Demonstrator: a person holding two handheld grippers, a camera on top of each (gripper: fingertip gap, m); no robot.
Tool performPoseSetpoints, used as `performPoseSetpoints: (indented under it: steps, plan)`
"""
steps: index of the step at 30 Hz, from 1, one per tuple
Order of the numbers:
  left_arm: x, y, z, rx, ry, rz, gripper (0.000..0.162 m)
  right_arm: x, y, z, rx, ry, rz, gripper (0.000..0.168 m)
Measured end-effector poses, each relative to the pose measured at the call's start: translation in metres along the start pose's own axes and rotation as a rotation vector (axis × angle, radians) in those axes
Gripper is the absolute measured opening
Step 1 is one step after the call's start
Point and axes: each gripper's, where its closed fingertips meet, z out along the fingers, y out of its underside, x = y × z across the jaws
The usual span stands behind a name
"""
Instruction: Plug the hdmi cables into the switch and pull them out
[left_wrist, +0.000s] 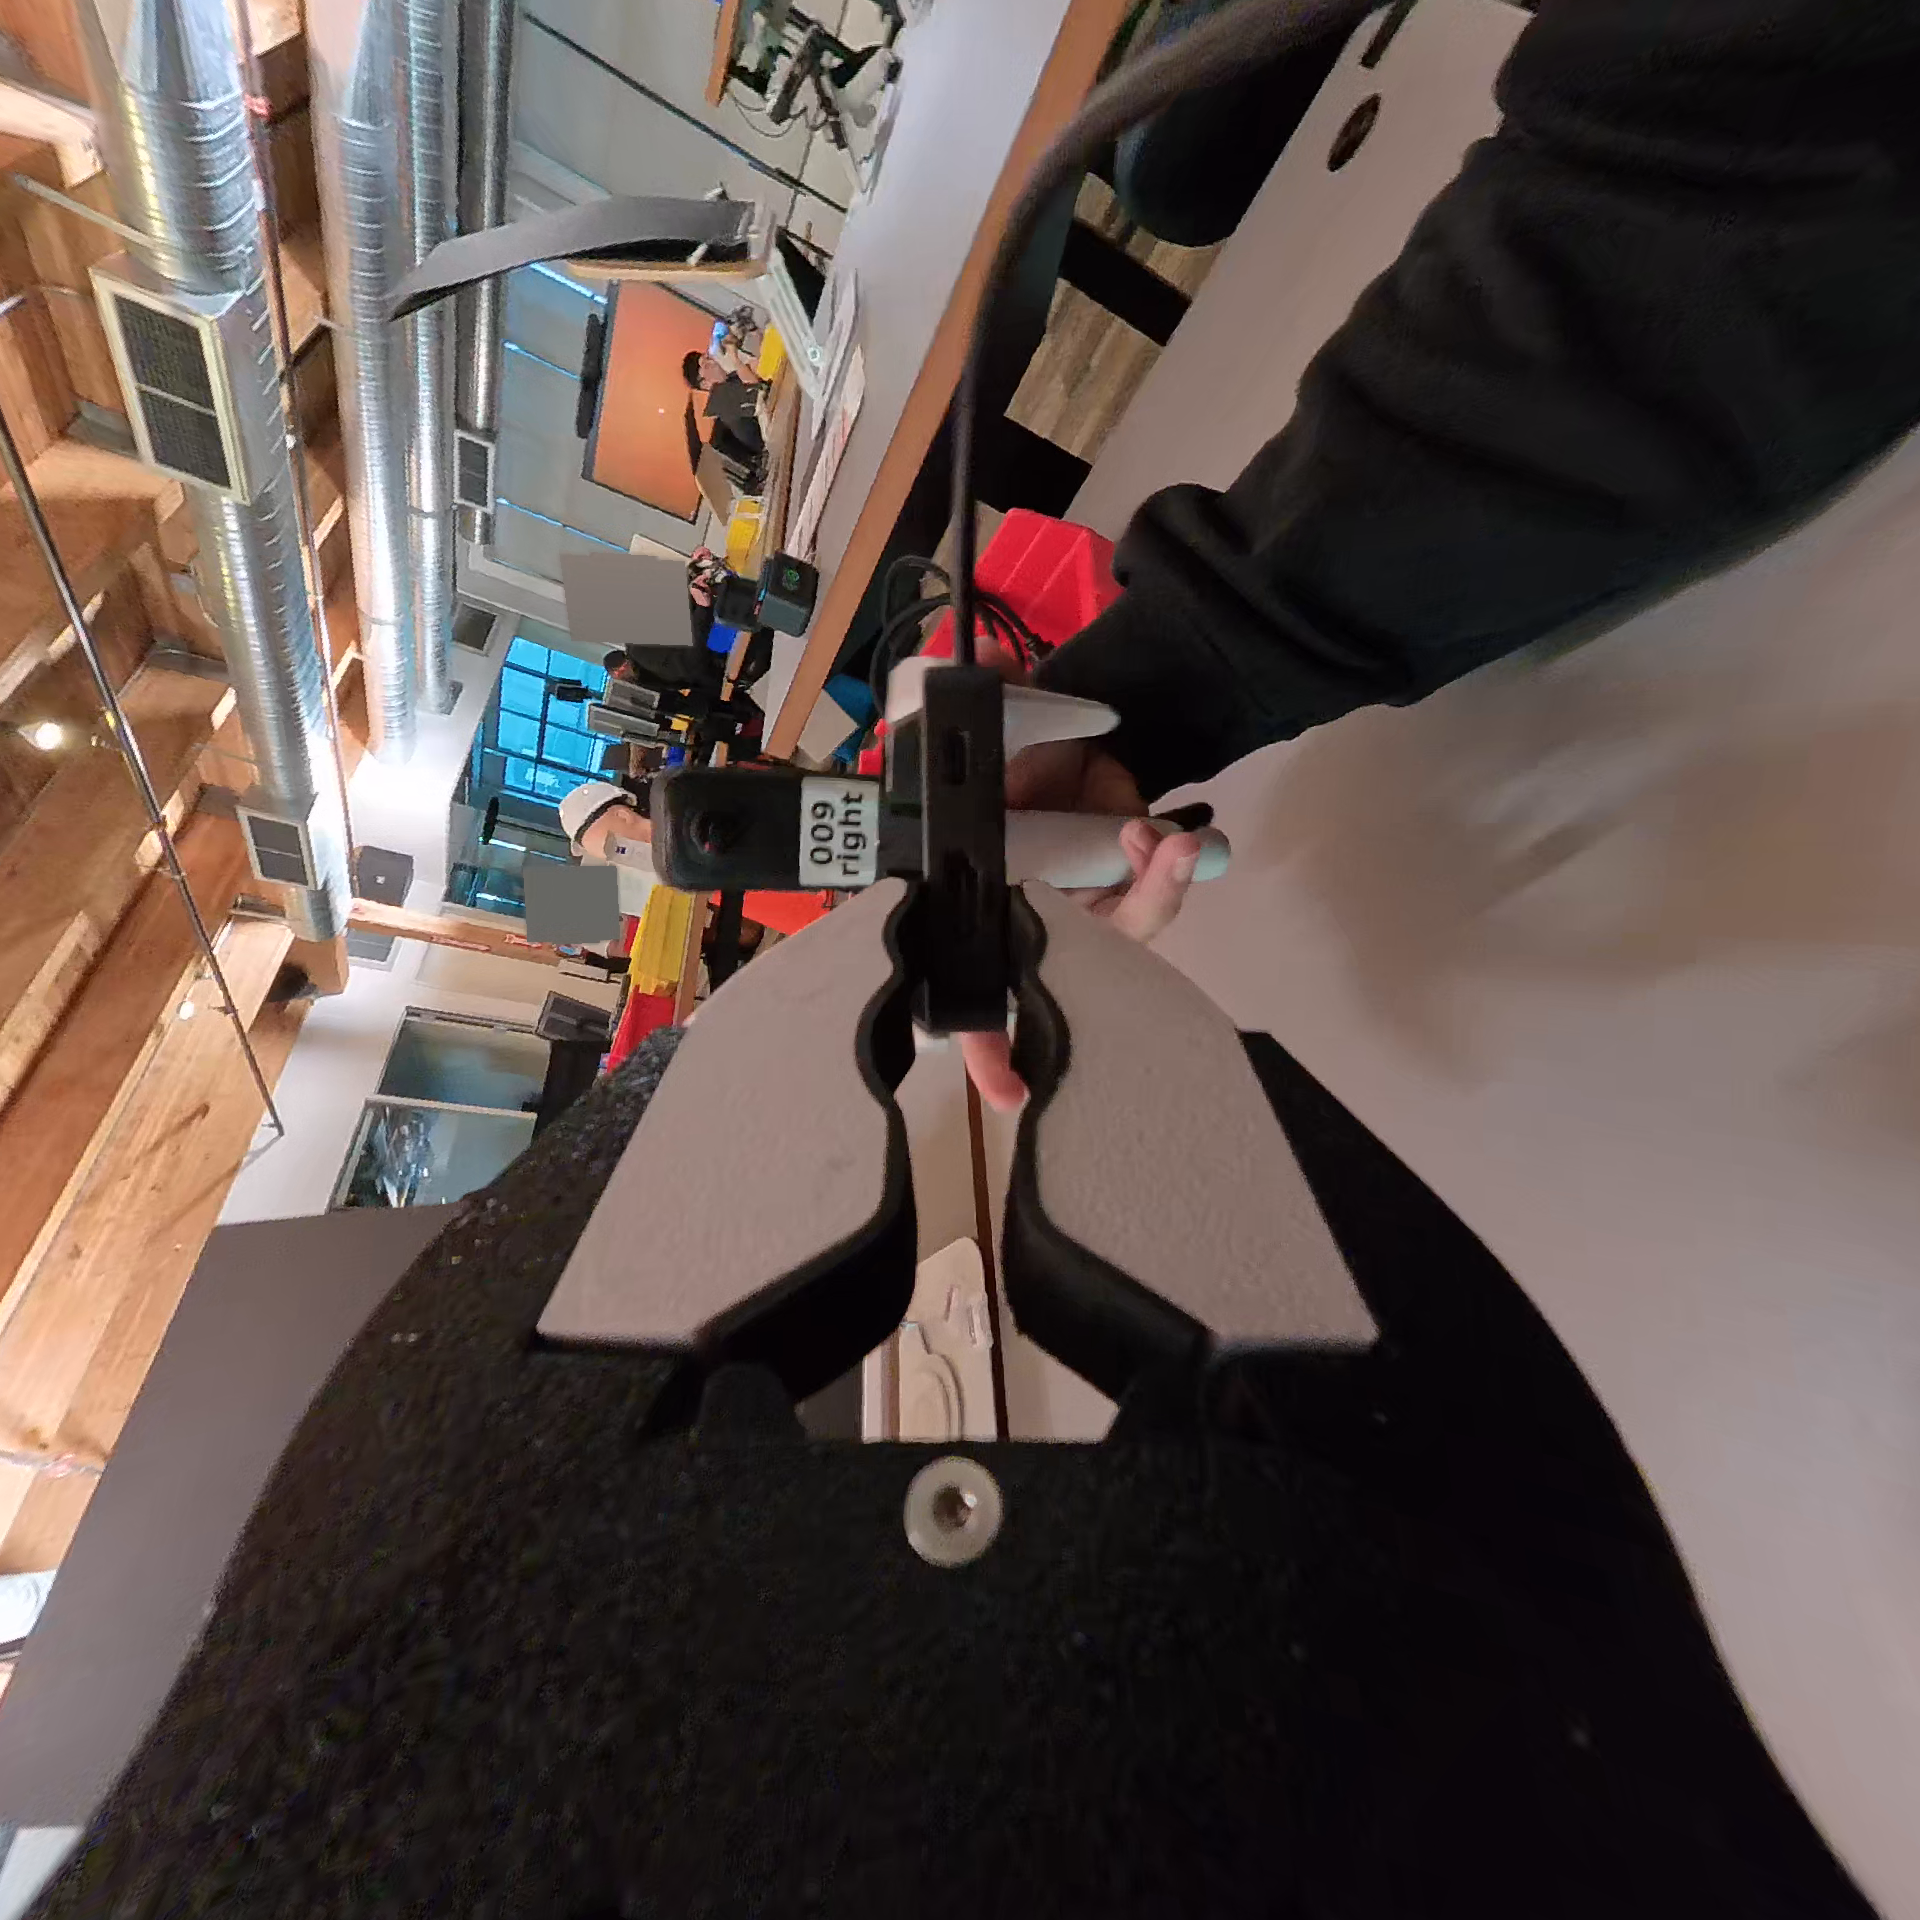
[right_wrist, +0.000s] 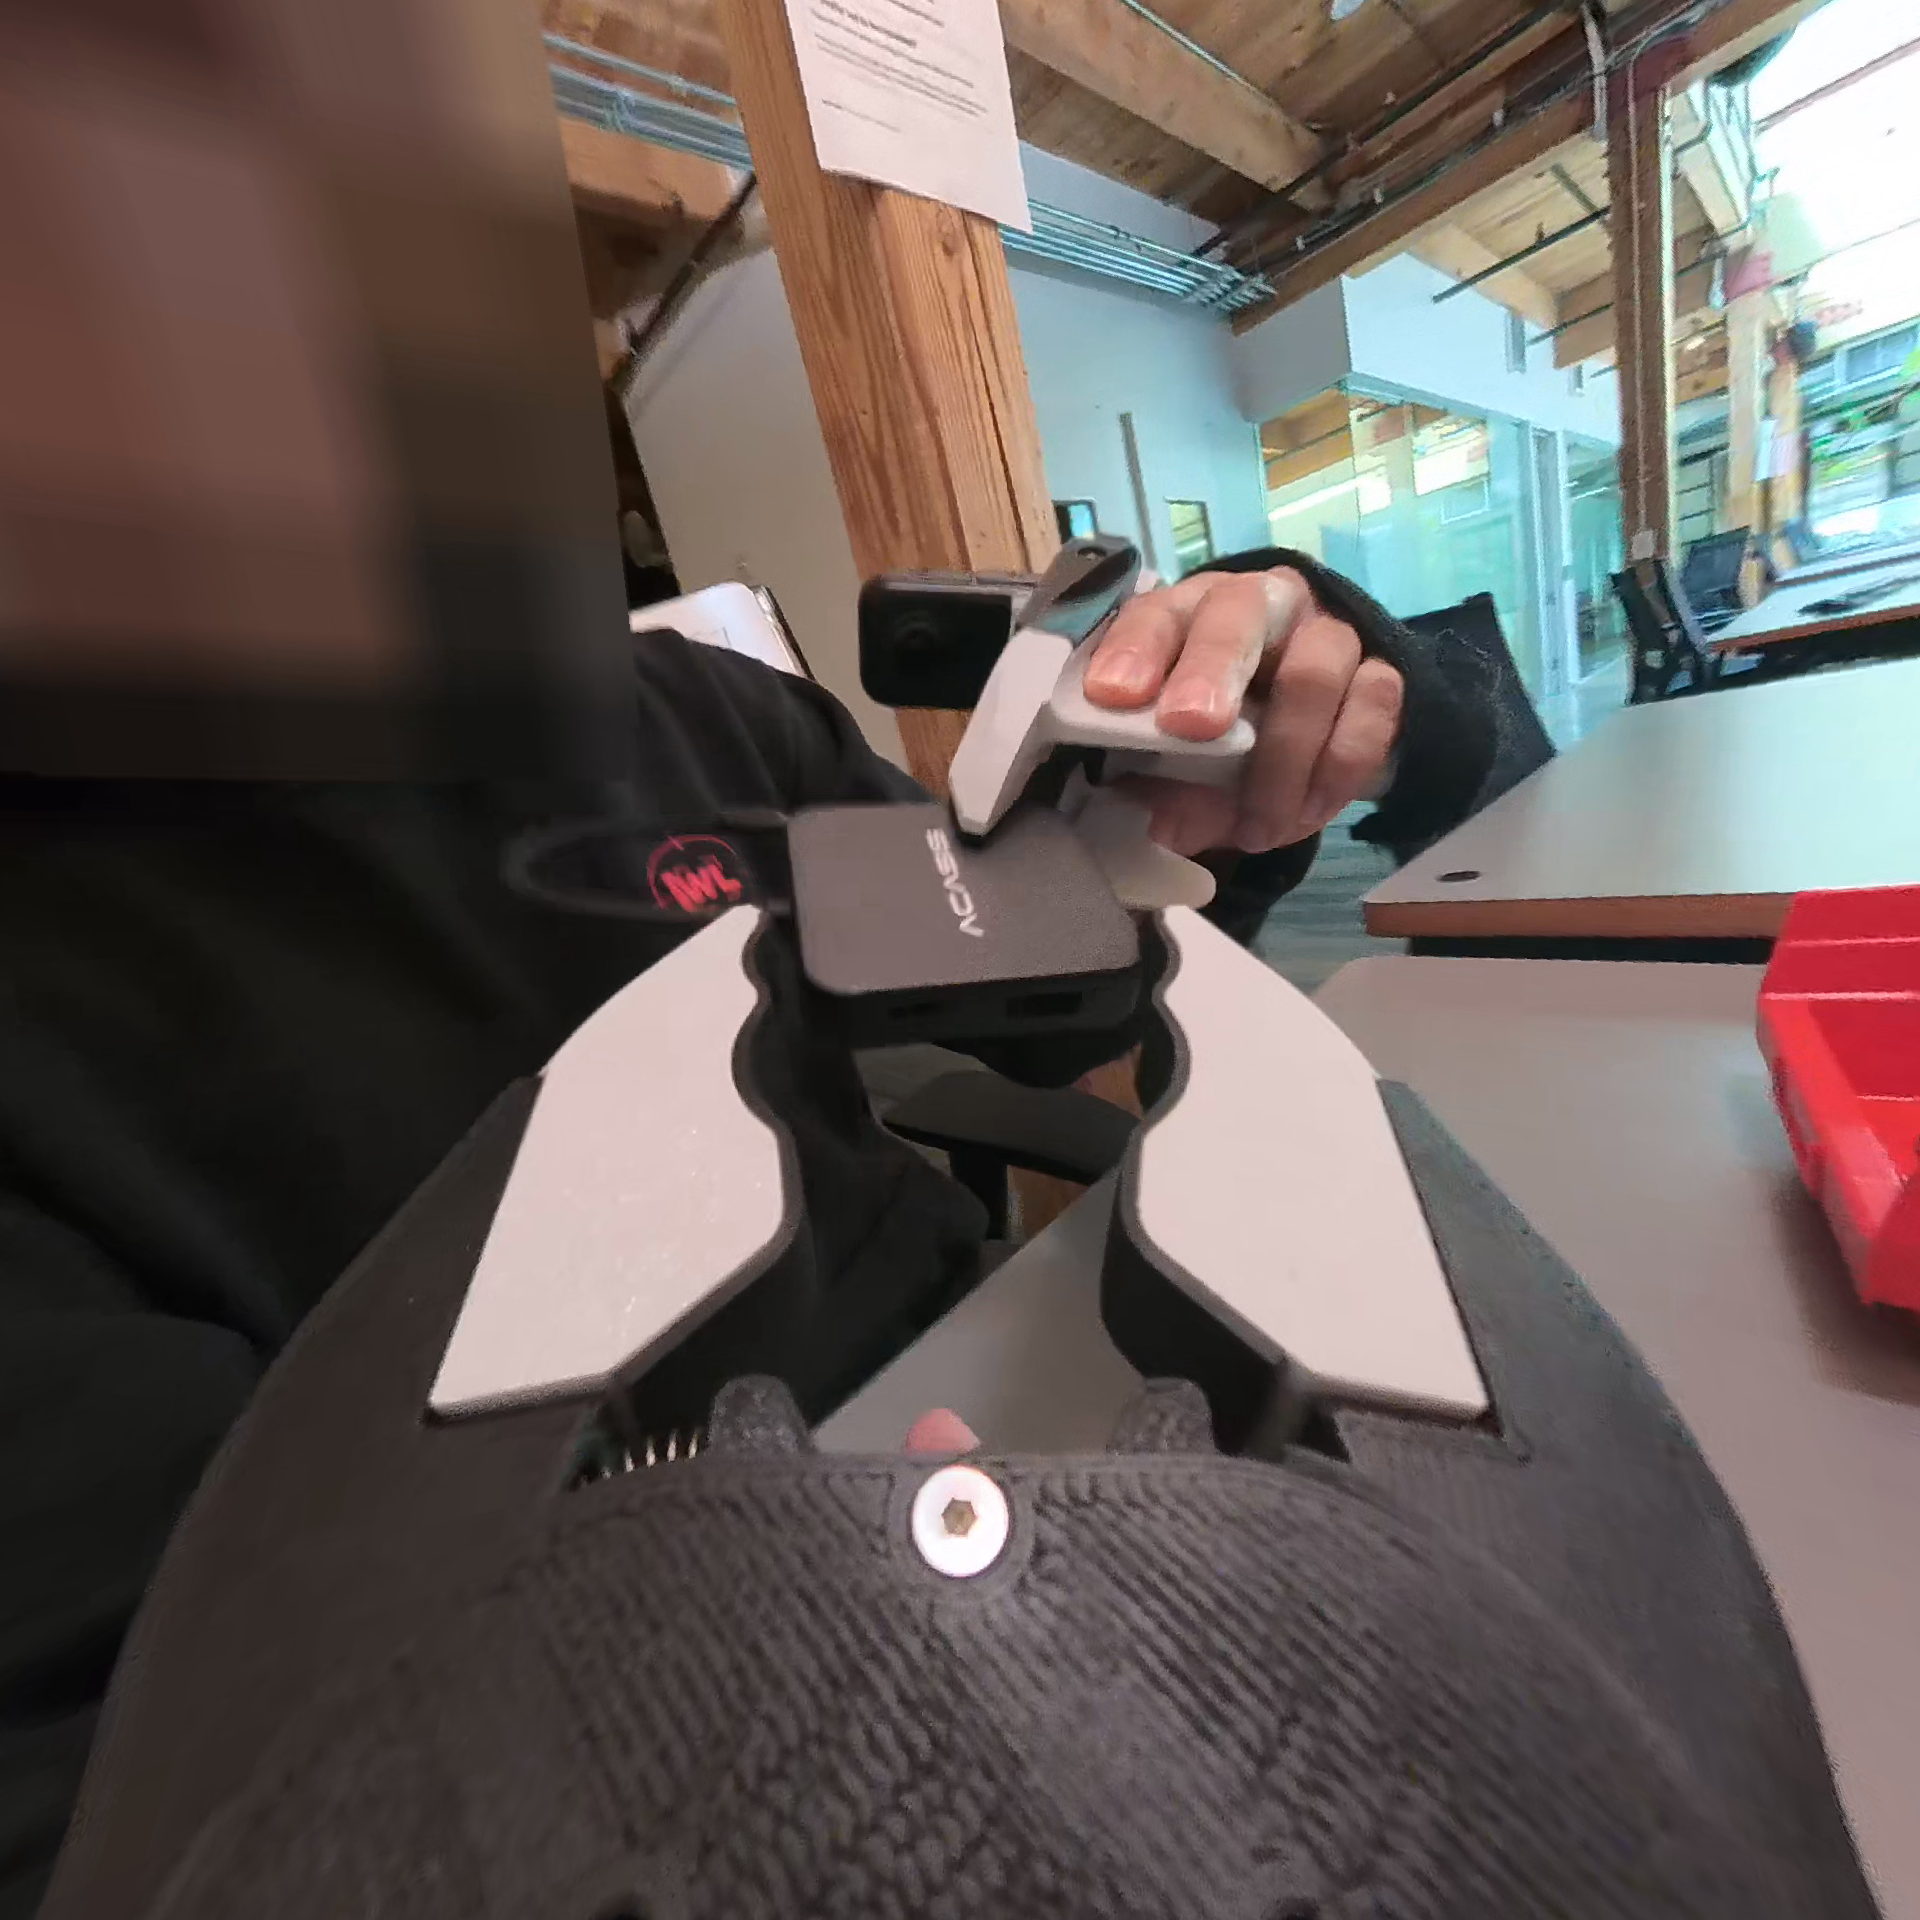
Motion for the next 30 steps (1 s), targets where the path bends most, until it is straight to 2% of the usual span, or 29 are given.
performPoseSetpoints:
  steps: [1,6,11,13,15,17,20,28,30]
  plan:
    - [0.001,-0.002,0.001,0.000,0.001,0.014,0.014,-0.001,-0.002,-0.001,0.016,-0.020,0.043,0.066]
    - [0.001,-0.004,0.005,-0.003,0.006,0.041,0.014,-0.005,0.001,0.004,0.025,-0.095,0.101,0.066]
    - [0.003,-0.004,0.004,0.016,0.015,0.019,0.014,-0.006,0.000,0.005,0.046,-0.068,-0.016,0.067]
    - [0.002,-0.005,0.003,0.023,0.001,0.010,0.014,-0.014,0.002,0.003,0.041,-0.100,-0.060,0.079]
    - [-0.001,-0.007,0.002,0.033,-0.010,0.006,0.014,-0.013,0.002,0.002,0.034,-0.069,-0.118,0.075]
    - [-0.002,-0.008,0.002,0.025,-0.023,0.028,0.014,-0.013,-0.003,0.002,0.048,-0.073,-0.073,0.076]
    - [-0.002,-0.010,0.004,0.015,-0.016,0.059,0.014,-0.011,-0.005,0.000,0.071,-0.108,0.001,0.064]
    - [0.002,-0.007,0.008,-0.041,-0.013,0.118,0.014,-0.009,-0.001,-0.003,0.038,-0.073,-0.033,0.066]
    - [-0.001,-0.007,0.009,-0.045,-0.030,0.128,0.014,-0.007,0.001,-0.005,0.034,-0.058,-0.045,0.073]
